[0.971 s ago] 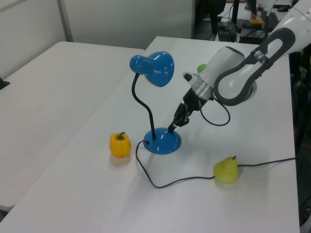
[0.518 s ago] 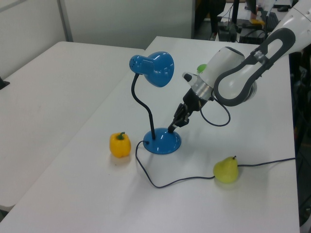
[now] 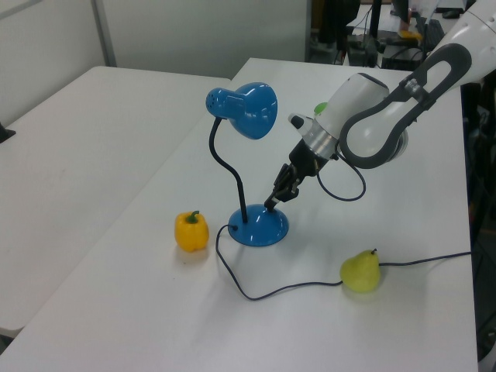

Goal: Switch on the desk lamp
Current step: 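Press down on the lamp base switch with the gripper tip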

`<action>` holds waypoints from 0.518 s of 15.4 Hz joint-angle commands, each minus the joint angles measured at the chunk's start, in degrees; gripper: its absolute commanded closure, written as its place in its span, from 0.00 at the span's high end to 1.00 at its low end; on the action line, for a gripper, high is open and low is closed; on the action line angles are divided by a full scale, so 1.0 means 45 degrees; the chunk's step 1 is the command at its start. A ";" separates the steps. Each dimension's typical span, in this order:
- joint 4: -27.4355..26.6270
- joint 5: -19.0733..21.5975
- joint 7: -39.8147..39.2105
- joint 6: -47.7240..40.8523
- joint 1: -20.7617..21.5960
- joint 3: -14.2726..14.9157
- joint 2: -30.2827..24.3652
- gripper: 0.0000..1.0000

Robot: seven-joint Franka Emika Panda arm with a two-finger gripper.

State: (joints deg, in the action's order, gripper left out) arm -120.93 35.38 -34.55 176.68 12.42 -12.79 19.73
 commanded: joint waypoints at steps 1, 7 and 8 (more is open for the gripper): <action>0.0115 0.0008 0.0100 0.0368 0.0072 -0.0049 0.0204 0.00; 0.0076 0.0008 0.0080 0.0387 0.0072 -0.0049 0.0516 0.00; 0.0076 0.0008 0.0100 0.0368 0.0072 -0.0049 0.0575 0.00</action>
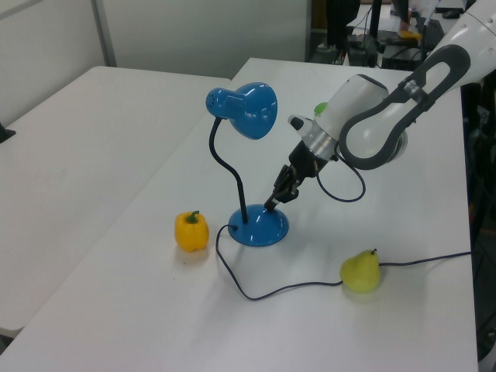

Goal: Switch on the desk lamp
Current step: 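Press down on the lamp base switch with the gripper tip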

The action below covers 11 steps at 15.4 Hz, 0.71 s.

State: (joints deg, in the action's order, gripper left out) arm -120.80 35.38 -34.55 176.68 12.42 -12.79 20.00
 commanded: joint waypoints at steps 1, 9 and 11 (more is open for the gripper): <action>0.0048 0.0028 0.0100 0.0366 0.0072 -0.0049 0.0536 0.00; 0.0048 0.0165 0.0159 0.0367 0.0091 -0.0049 0.0732 0.00; -0.0030 0.0204 0.0197 0.0347 0.0072 -0.0068 0.0421 0.00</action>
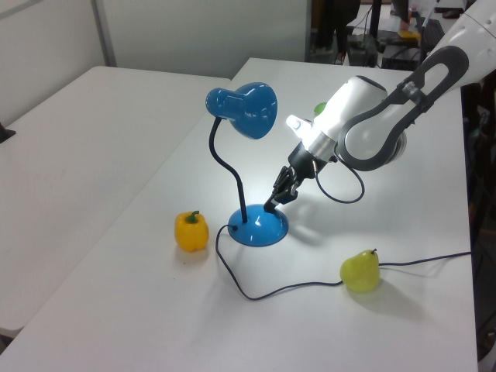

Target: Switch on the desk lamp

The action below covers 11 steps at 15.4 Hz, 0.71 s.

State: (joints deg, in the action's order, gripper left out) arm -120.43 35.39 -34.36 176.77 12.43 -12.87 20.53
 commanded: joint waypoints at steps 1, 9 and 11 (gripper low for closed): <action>-0.0131 0.0221 0.0233 0.0268 0.0071 -0.0050 0.0030 0.00; -0.1964 0.0280 0.0664 0.0131 0.0051 -0.0031 -0.1845 0.00; -0.2648 0.0300 0.0683 0.0092 0.0090 -0.0050 -0.2314 0.00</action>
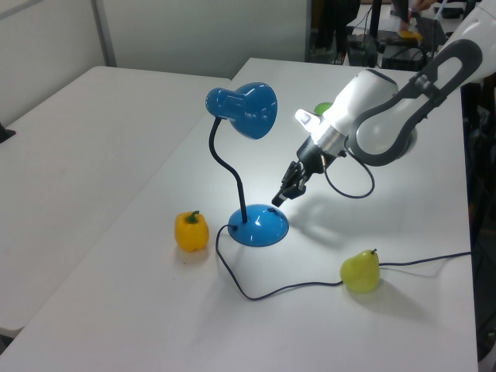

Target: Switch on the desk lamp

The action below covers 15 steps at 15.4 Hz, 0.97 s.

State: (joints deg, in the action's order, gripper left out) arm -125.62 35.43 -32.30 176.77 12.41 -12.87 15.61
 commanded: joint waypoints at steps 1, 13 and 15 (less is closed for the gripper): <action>-0.1711 0.0290 0.0243 -0.0062 0.0074 -0.0031 -0.1396 0.00; 0.0157 -0.2027 0.0359 -0.9114 0.0055 0.4905 -0.3057 0.11; 0.1832 -0.3181 0.1273 -1.2098 0.0035 0.5824 -0.3039 0.31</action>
State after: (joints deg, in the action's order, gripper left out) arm -125.66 27.59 -31.28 138.14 11.50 7.18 2.94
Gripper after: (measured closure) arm 0.903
